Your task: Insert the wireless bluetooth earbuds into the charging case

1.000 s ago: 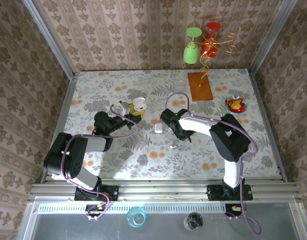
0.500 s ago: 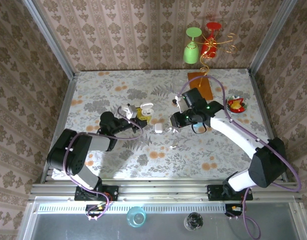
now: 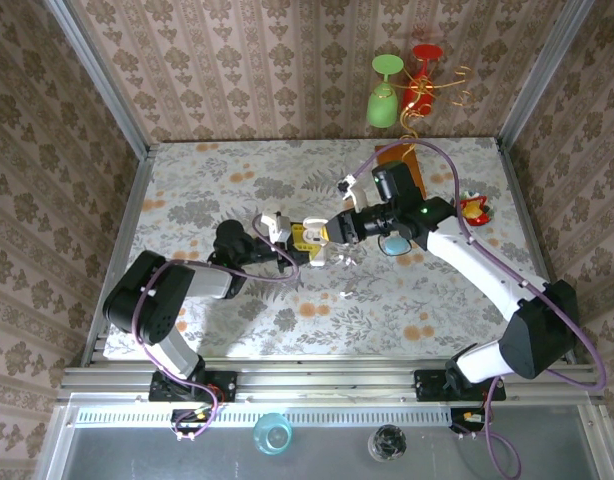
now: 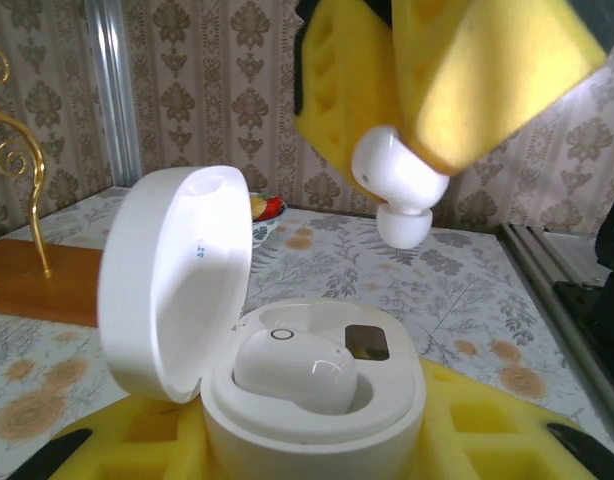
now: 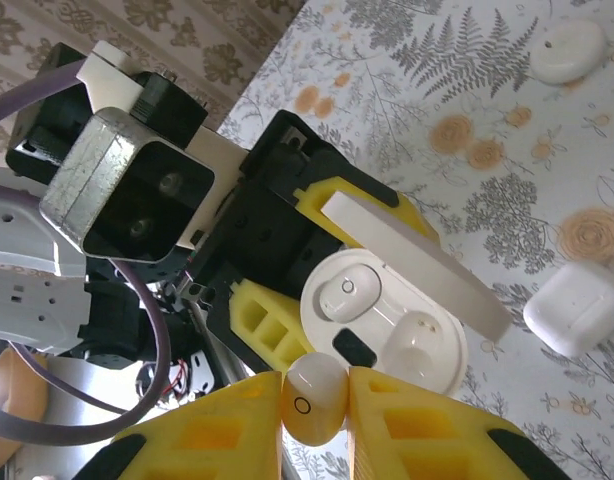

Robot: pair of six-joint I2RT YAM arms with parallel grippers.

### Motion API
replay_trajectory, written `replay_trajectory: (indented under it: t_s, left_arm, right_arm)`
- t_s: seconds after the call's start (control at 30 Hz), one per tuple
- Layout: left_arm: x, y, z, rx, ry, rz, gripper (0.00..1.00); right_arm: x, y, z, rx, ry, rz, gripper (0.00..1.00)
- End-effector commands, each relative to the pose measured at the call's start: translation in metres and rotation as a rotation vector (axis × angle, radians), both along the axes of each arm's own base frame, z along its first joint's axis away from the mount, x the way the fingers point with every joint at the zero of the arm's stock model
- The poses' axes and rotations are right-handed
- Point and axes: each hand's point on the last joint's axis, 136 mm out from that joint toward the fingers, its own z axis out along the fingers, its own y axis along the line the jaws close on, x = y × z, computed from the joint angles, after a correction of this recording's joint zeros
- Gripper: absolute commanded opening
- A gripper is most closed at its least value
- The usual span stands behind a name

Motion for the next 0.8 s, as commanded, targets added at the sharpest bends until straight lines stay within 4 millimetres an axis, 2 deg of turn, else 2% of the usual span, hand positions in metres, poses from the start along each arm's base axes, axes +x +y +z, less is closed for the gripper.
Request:
replay_trajectory:
  t_s: [0.0, 0.23, 0.47, 0.77]
  left_arm:
    - [-0.006, -0.003, 0.01, -0.02, -0.016, -0.056, 0.26]
    - [-0.01, -0.002, 0.016, -0.026, -0.019, -0.074, 0.26]
    - [-0.006, -0.002, 0.014, -0.025, -0.027, -0.044, 0.27]
    - [-0.002, -0.002, 0.015, -0.028, -0.04, -0.02, 0.26]
  right_arm:
    - [0.005, 0.004, 0.003, 0.016, 0.005, 0.017, 0.23]
    - [0.009, -0.001, -0.013, -0.027, 0.022, -0.01, 0.23]
    - [0.009, -0.005, -0.028, -0.073, 0.047, -0.02, 0.23]
    - [0.009, -0.008, -0.039, -0.099, 0.069, -0.03, 0.23]
